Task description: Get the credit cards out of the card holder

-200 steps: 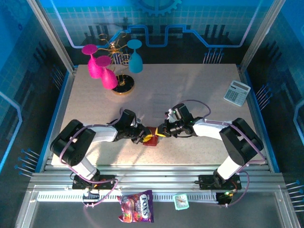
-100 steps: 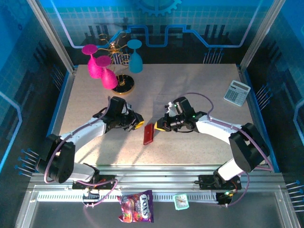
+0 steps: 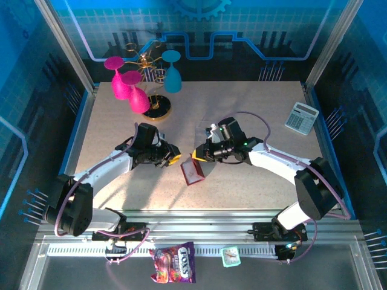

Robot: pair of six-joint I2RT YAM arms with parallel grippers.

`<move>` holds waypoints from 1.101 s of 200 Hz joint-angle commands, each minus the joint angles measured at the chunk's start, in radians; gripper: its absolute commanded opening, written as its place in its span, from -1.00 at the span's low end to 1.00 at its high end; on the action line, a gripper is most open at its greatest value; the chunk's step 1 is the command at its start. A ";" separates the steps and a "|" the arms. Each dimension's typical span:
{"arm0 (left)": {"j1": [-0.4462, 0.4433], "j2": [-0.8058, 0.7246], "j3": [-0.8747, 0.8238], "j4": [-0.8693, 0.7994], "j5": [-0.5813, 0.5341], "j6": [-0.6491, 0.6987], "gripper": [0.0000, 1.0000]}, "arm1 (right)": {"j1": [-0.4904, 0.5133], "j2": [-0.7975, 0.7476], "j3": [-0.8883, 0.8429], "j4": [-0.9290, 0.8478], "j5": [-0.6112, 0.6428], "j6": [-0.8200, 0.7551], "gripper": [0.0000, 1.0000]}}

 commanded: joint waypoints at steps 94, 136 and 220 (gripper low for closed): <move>-0.072 0.151 0.044 0.065 0.083 0.034 -0.52 | 0.035 -0.070 -0.028 -0.045 0.095 0.060 -1.00; -0.115 0.222 0.084 0.098 0.089 0.028 -0.52 | 0.009 -0.115 -0.049 -0.147 0.150 -0.003 -1.00; -0.194 0.341 0.176 0.130 0.090 0.005 -0.53 | -0.080 -0.147 -0.127 -0.303 0.235 -0.156 -1.00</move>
